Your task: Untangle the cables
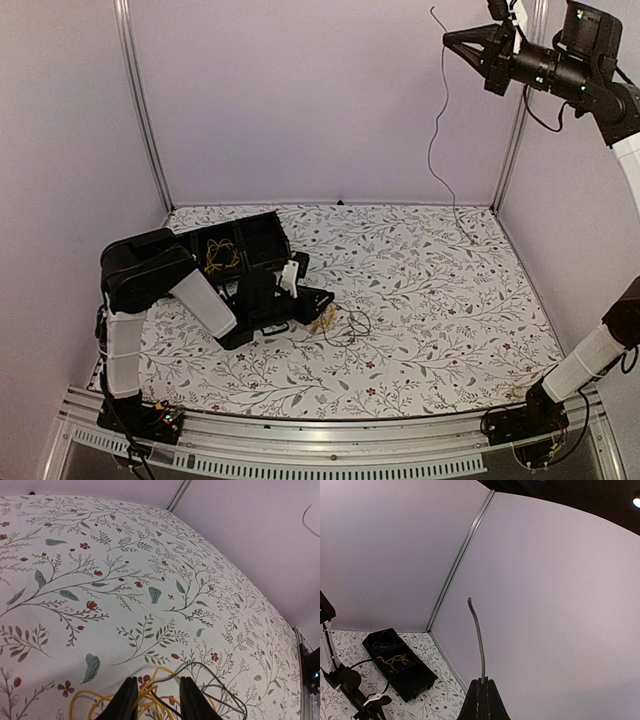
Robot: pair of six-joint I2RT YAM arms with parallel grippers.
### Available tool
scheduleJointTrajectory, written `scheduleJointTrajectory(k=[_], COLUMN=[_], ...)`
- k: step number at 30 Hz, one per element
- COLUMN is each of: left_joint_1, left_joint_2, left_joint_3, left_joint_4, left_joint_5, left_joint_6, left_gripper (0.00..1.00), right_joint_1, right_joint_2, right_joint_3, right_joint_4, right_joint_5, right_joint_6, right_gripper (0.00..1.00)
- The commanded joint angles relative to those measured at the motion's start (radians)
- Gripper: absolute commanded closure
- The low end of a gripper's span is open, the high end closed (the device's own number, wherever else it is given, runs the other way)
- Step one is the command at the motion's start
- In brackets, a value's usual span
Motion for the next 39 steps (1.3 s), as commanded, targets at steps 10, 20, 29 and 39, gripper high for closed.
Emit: scheduleJointTrajectory(k=[10, 20, 29, 39], left_joint_1=[-0.146, -0.202, -0.225, -0.225], left_joint_2=[-0.430, -0.455, -0.320, -0.291], left_joint_3=[-0.076, 0.051, 0.320, 0.358], left_joint_4=[-0.164, -0.307, -0.568, -0.609], left_joint_5=[-0.105, -0.175, -0.124, -0.083], left_joint_6=[0.217, 0.311, 0.440, 0.459], left_gripper=[0.49, 0.44, 0.49, 0.76], right_joint_1=[-0.007, -0.006, -0.006, -0.005], right_joint_2=[-0.140, -0.087, -0.053, -0.067], right_joint_3=[-0.712, -0.926, -0.927, -0.950], right_joint_4=[0.140, 0.271, 0.281, 0.295], right_joint_5=[-0.199, -0.403, -0.453, -0.447], right_joint_6=[-0.031, 0.037, 0.074, 0.074], right_gripper=[1.00, 1.00, 1.00, 1.00])
